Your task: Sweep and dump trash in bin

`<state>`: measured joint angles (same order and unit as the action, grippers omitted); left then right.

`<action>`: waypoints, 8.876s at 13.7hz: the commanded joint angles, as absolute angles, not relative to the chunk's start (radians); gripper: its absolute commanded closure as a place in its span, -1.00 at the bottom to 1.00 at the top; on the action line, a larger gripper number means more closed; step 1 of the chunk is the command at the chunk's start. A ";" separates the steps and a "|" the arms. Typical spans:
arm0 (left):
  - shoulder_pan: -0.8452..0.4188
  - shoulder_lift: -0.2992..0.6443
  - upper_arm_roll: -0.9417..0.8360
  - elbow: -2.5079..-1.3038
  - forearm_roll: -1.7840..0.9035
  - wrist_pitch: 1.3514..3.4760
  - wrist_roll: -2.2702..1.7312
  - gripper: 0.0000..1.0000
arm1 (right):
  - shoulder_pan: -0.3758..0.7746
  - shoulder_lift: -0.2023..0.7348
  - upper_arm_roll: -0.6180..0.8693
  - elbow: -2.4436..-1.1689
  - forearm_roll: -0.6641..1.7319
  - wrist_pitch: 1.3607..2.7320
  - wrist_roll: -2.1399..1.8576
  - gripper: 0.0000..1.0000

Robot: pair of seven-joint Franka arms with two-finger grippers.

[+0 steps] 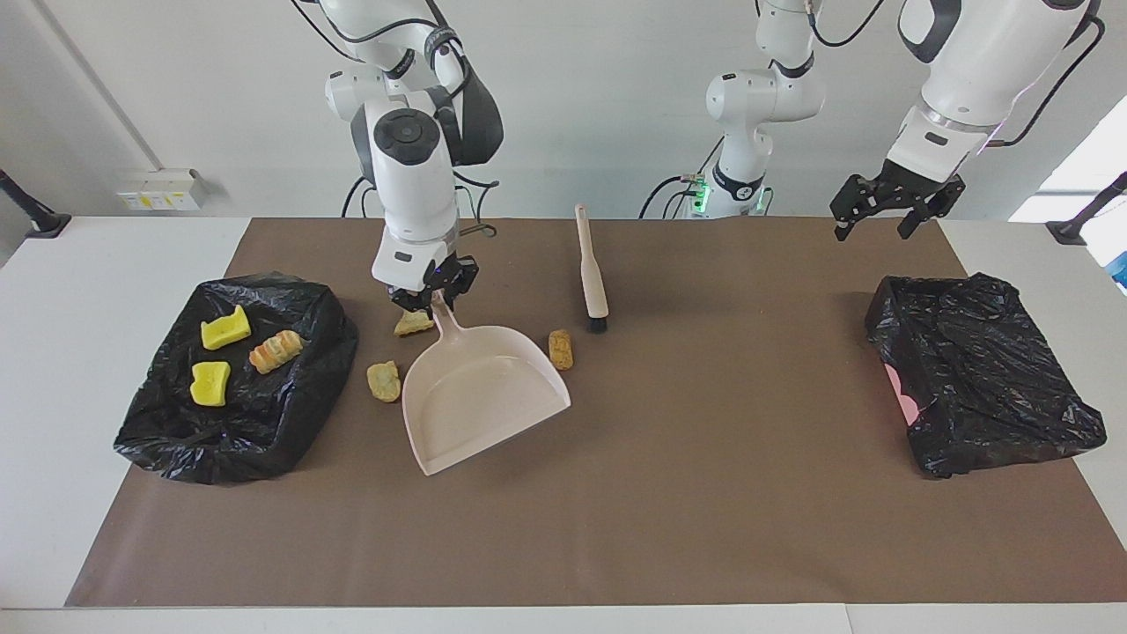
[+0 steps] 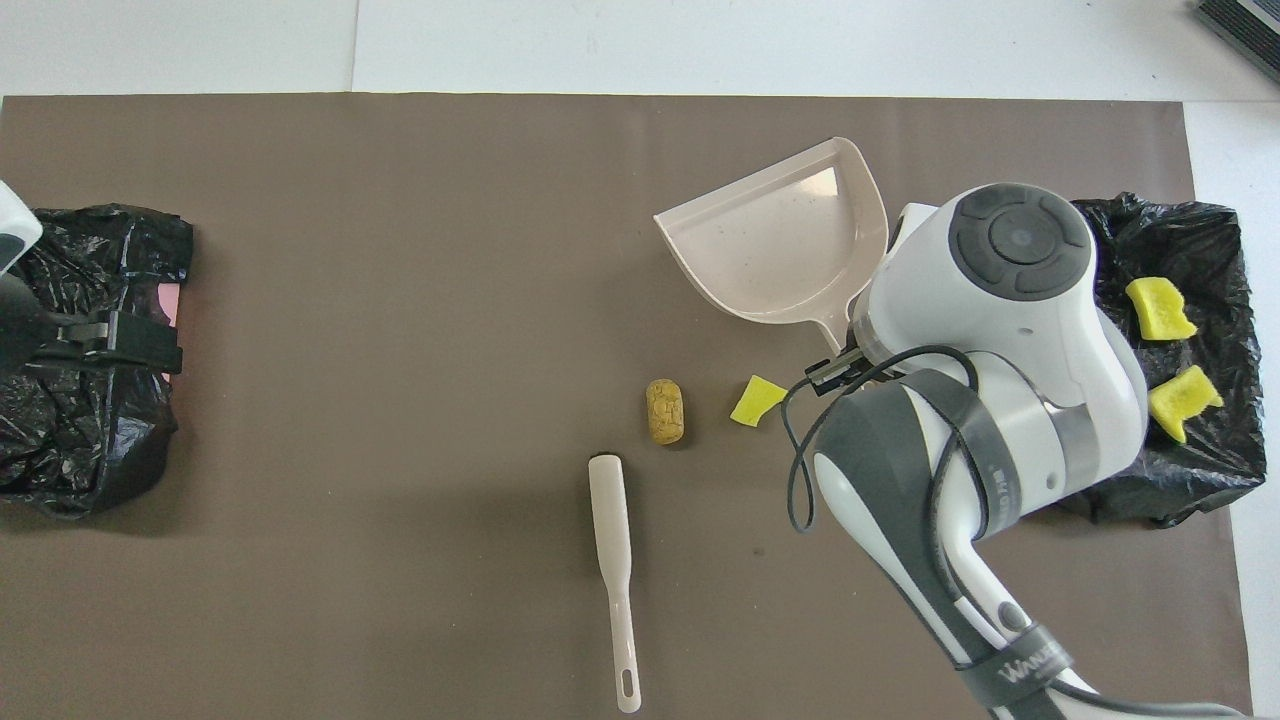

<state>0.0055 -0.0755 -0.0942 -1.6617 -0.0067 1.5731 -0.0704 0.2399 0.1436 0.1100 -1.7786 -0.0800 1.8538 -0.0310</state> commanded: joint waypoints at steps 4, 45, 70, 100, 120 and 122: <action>0.017 -0.072 -0.101 -1.652 -0.002 1.569 -0.052 -1.00 | 0.325 0.348 0.109 -1.562 0.015 1.864 0.279 1.00; -0.357 0.409 -0.124 -1.444 0.002 1.956 -0.302 -1.00 | 0.782 0.012 0.121 -2.295 0.135 2.266 0.802 -1.00; -0.476 0.499 -0.123 -1.525 -0.060 2.085 -0.430 1.00 | 0.652 -0.138 0.109 -2.220 0.123 2.008 0.851 1.00; -0.379 0.006 -0.114 -2.181 0.040 2.102 0.828 1.00 | 0.313 -0.276 0.118 -2.566 -0.109 1.912 0.914 1.00; -0.387 0.029 -0.114 -2.192 0.040 2.112 0.716 1.00 | 0.538 0.164 0.146 -2.014 0.277 2.100 0.338 1.00; -0.387 0.029 -0.114 -2.192 0.040 2.114 0.715 1.00 | 0.509 0.132 0.140 -1.991 0.272 2.025 0.339 1.00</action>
<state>-0.3739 0.0389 -0.1232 -2.1710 0.0192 2.0842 0.7457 0.5477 0.1607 0.1389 -2.0247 0.2427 2.0922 0.3866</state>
